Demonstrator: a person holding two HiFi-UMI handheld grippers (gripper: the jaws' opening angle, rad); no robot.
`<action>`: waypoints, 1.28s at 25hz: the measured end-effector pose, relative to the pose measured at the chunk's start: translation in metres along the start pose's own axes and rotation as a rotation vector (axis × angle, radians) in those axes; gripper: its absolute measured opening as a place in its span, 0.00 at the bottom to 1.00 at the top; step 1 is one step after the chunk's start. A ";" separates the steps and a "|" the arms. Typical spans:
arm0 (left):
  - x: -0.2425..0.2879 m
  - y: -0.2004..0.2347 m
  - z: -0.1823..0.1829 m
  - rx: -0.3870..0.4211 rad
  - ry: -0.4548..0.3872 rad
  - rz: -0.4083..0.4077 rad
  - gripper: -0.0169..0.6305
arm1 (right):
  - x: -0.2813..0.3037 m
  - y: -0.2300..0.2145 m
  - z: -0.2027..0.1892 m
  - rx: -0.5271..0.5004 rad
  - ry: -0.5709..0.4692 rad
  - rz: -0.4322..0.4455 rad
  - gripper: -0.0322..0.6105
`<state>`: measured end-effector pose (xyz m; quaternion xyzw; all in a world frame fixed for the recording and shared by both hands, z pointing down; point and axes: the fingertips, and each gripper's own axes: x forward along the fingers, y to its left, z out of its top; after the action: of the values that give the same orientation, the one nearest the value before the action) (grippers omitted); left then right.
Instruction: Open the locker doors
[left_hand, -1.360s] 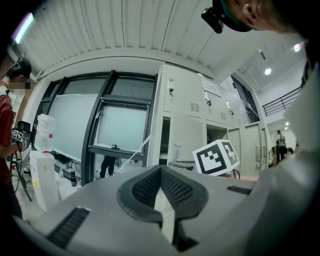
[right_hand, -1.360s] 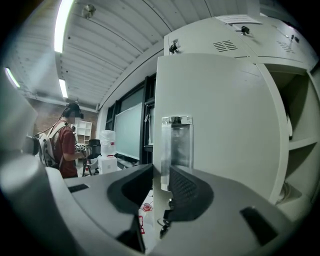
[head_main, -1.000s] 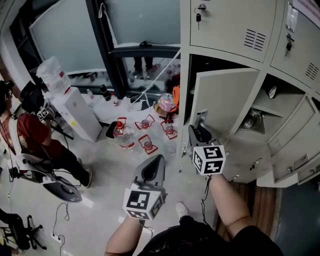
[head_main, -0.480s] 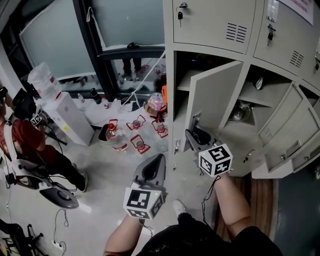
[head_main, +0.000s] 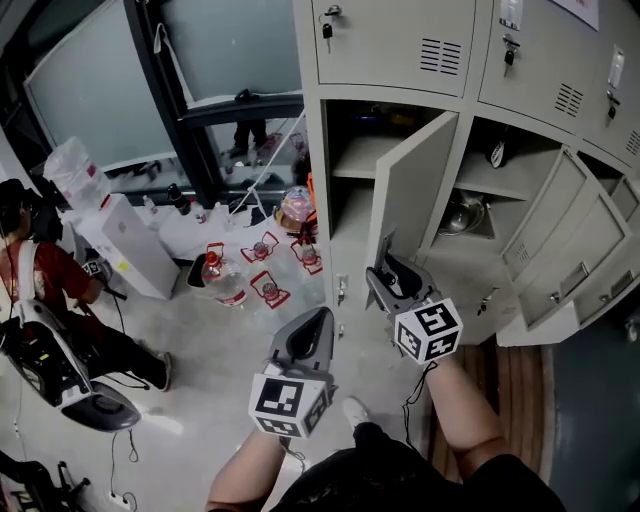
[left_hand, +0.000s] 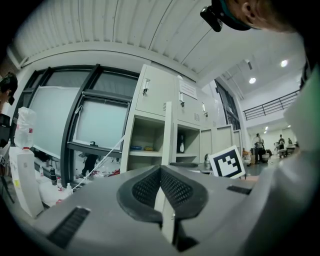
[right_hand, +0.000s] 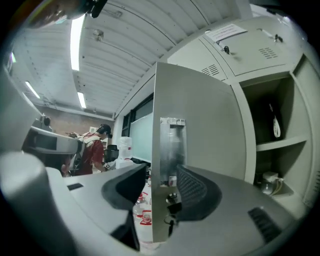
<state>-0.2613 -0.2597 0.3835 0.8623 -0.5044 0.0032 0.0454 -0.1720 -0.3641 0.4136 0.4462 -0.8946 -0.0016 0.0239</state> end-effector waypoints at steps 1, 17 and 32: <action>-0.001 -0.001 0.000 0.001 0.001 -0.001 0.03 | -0.001 0.000 -0.003 -0.013 0.001 -0.049 0.39; -0.030 -0.013 0.002 0.003 0.000 0.022 0.03 | -0.005 -0.009 -0.014 -0.121 0.054 -0.329 0.37; -0.021 -0.082 -0.028 -0.061 0.042 -0.108 0.03 | -0.102 -0.048 -0.021 -0.101 0.073 -0.390 0.26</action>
<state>-0.1993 -0.1998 0.4037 0.8862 -0.4559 0.0035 0.0822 -0.0710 -0.3111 0.4293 0.6091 -0.7885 -0.0348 0.0779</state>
